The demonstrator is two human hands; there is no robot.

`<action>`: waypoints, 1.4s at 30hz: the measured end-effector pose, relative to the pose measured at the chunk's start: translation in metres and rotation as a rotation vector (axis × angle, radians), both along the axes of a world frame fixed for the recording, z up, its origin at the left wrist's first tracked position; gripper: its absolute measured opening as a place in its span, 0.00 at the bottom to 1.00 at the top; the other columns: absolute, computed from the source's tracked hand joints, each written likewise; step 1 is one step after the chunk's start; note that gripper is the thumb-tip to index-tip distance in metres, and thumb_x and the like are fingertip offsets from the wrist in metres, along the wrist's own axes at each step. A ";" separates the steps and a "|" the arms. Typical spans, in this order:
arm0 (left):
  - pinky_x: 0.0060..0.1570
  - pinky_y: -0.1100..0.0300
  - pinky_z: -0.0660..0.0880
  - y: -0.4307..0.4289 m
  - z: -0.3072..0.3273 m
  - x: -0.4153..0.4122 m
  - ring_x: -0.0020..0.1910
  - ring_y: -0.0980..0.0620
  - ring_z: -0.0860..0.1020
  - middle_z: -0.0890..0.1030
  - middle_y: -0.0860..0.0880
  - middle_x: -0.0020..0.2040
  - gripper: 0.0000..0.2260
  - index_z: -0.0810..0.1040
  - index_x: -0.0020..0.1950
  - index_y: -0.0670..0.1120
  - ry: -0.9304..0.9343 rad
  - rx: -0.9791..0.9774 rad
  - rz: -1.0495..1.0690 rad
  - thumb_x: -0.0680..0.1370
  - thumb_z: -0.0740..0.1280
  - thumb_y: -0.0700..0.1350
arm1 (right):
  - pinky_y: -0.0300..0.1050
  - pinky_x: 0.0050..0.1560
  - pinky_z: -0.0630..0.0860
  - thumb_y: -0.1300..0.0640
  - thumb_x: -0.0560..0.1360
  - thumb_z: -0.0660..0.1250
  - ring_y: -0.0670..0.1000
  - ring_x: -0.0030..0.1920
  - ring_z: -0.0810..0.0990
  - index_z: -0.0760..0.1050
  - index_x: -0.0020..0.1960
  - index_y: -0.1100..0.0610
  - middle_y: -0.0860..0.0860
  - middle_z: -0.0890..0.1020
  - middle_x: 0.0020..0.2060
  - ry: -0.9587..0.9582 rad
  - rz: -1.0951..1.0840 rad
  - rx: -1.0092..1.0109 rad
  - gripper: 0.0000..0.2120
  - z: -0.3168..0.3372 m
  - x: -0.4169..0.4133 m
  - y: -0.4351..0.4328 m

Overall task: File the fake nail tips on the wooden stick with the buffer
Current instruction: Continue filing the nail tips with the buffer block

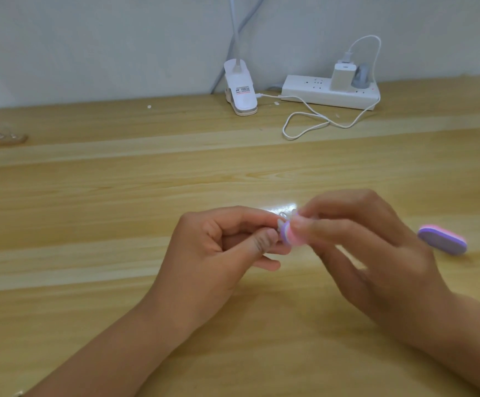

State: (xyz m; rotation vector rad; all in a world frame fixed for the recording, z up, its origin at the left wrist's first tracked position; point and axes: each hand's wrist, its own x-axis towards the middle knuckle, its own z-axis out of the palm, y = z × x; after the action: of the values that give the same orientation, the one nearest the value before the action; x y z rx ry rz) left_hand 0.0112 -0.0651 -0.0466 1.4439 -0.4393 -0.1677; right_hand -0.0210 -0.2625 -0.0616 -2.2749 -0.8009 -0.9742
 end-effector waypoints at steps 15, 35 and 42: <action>0.35 0.59 0.81 0.000 -0.001 0.001 0.40 0.46 0.85 0.86 0.41 0.40 0.06 0.84 0.48 0.38 0.129 -0.069 -0.074 0.74 0.69 0.34 | 0.45 0.53 0.76 0.66 0.79 0.68 0.53 0.50 0.81 0.77 0.58 0.57 0.55 0.81 0.50 -0.024 0.047 0.043 0.10 0.004 -0.004 0.004; 0.37 0.60 0.81 0.000 -0.004 -0.005 0.41 0.51 0.84 0.84 0.51 0.40 0.04 0.84 0.46 0.51 -0.238 0.277 0.058 0.75 0.70 0.43 | 0.48 0.51 0.77 0.67 0.79 0.66 0.55 0.51 0.82 0.80 0.59 0.60 0.56 0.81 0.52 0.096 0.101 0.001 0.11 0.003 0.002 0.000; 0.34 0.55 0.81 0.001 -0.003 -0.004 0.37 0.50 0.83 0.83 0.51 0.40 0.05 0.85 0.49 0.45 -0.308 0.348 0.083 0.76 0.71 0.39 | 0.44 0.53 0.76 0.68 0.79 0.66 0.53 0.51 0.82 0.81 0.59 0.60 0.55 0.81 0.53 0.113 0.127 -0.008 0.11 0.002 0.001 0.001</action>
State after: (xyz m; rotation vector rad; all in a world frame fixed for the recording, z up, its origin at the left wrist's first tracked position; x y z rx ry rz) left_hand 0.0068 -0.0643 -0.0496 1.8375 -0.6218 0.0508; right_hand -0.0201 -0.2613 -0.0598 -2.2333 -0.8896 -0.7793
